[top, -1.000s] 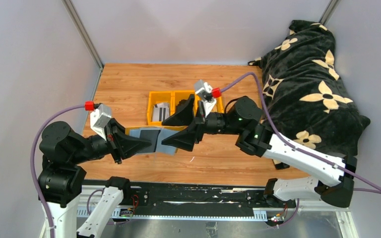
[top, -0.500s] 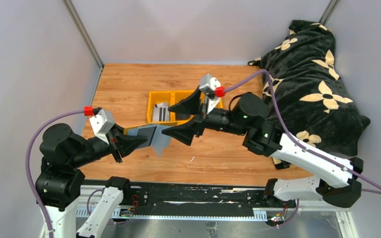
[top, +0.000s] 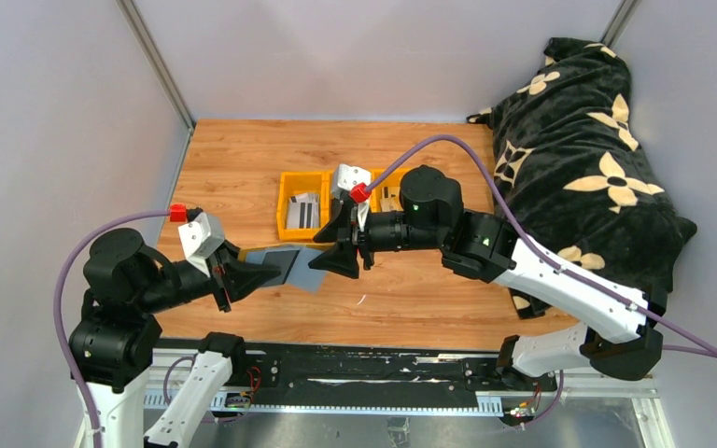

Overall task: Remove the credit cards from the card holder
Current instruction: Remove the credit card from the card holder.

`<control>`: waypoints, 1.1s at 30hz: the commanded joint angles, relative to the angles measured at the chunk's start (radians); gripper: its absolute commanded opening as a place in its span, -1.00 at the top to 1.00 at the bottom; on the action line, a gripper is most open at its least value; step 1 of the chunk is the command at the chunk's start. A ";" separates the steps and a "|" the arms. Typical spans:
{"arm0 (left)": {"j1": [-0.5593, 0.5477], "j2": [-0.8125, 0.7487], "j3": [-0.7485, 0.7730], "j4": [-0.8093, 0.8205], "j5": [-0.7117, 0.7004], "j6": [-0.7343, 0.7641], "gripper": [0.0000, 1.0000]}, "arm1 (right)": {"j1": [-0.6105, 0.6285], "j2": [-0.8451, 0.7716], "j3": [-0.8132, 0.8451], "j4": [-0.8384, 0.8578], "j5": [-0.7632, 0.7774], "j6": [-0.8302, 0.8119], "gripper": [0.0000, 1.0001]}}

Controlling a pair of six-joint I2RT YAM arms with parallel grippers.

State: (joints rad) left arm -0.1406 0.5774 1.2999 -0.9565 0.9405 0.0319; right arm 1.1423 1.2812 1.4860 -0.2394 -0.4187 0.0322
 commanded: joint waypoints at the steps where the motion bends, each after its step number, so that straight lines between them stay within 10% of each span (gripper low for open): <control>1: -0.002 0.033 0.020 -0.005 0.123 -0.015 0.99 | -0.025 0.002 0.030 -0.101 -0.123 -0.028 0.06; 11: -0.002 0.132 0.017 -0.005 0.342 -0.162 0.85 | -0.051 -0.029 -0.017 -0.014 -0.371 0.060 1.00; 20: -0.002 0.189 0.030 -0.008 0.354 -0.254 0.05 | -0.095 -0.171 -0.217 0.229 -0.380 0.222 1.00; 33: -0.002 0.182 0.013 -0.008 0.457 -0.260 0.37 | -0.105 -0.128 -0.197 0.268 -0.410 0.266 1.00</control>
State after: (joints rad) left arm -0.1413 0.7578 1.3071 -0.9623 1.3258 -0.1871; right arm 1.0466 1.1355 1.2732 -0.0303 -0.7853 0.2737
